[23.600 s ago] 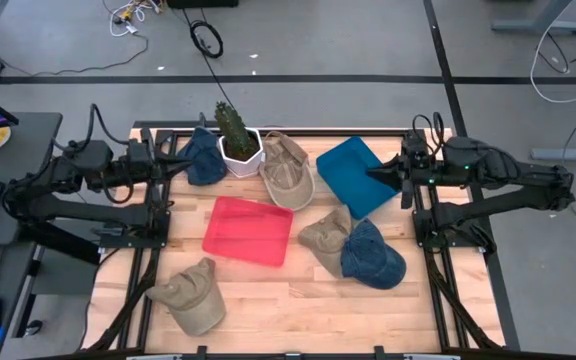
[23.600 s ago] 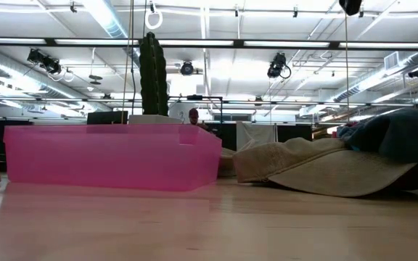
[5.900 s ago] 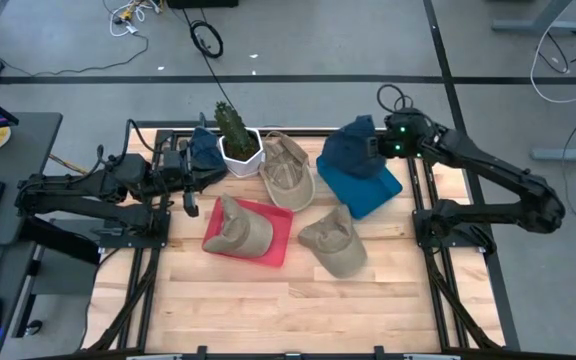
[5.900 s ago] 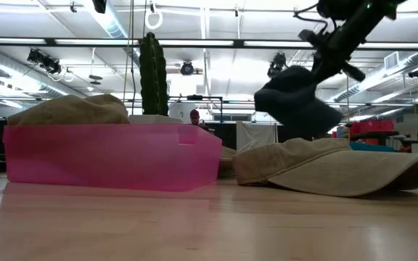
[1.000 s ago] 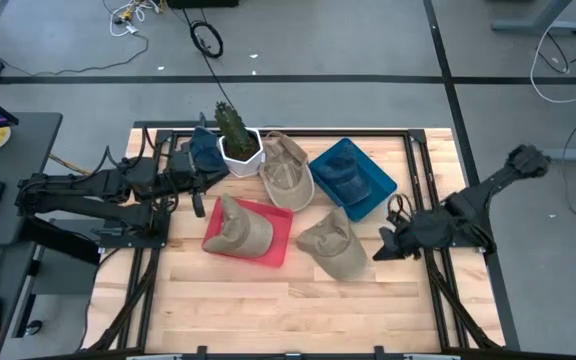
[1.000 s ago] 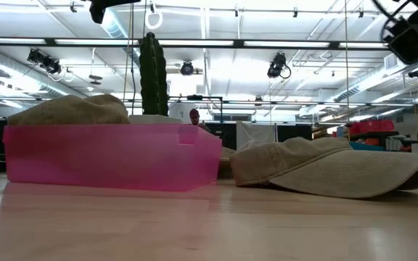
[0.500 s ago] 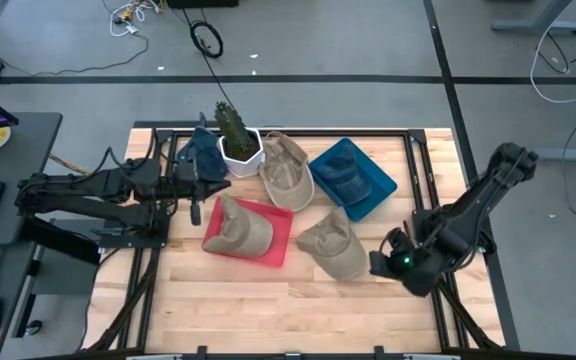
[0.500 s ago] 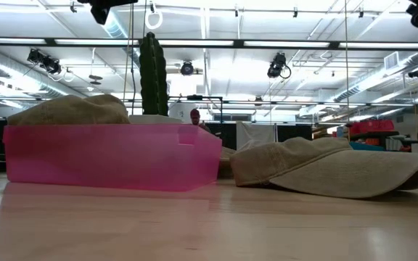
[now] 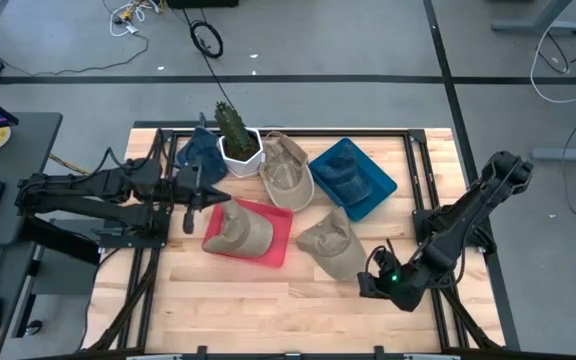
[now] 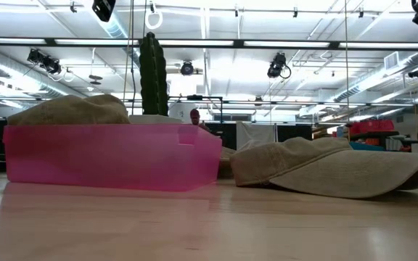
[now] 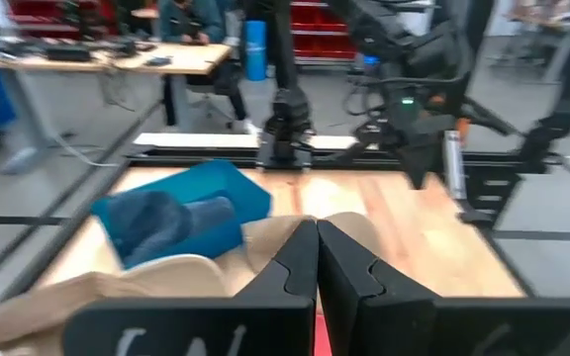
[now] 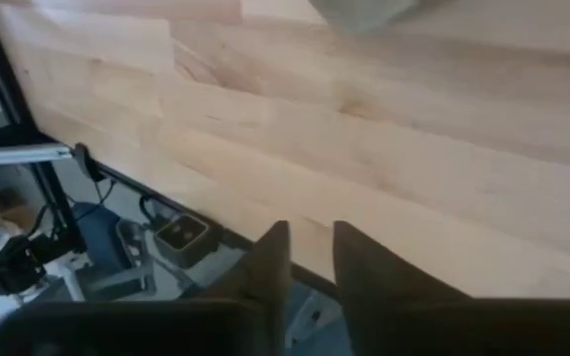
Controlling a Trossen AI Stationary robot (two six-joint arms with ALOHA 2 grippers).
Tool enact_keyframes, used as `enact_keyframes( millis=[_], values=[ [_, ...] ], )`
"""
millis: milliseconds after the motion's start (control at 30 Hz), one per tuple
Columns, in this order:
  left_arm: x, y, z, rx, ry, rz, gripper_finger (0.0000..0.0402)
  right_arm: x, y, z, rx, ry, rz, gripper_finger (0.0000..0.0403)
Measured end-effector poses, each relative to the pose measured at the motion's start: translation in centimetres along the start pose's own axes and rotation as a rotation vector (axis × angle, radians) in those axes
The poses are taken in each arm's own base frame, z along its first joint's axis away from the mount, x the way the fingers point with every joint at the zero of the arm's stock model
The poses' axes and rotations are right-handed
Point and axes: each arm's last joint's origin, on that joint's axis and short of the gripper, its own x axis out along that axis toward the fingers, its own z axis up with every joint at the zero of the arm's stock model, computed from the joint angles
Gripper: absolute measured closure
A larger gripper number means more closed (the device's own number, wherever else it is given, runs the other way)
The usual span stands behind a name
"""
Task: Pick & Place hat
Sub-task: Put the bottom brown cap into the red bin
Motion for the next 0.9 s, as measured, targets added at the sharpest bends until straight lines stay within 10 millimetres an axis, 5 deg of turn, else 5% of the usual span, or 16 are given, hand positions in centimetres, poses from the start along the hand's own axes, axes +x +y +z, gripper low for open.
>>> enact_keyframes(
  millis=[433, 900],
  values=[
    [0.0, -0.1, -0.5, -0.004, 0.057, -0.048, 0.0397, 0.0, -1.0, 1.7, -0.032, -0.193, -0.079, 0.0151],
    [0.0, -0.1, -0.5, -0.031, 0.055, -0.028, 0.0397, 3.6, -4.9, 4.5, 0.037, -0.233, 0.12, 0.0147]
  ],
)
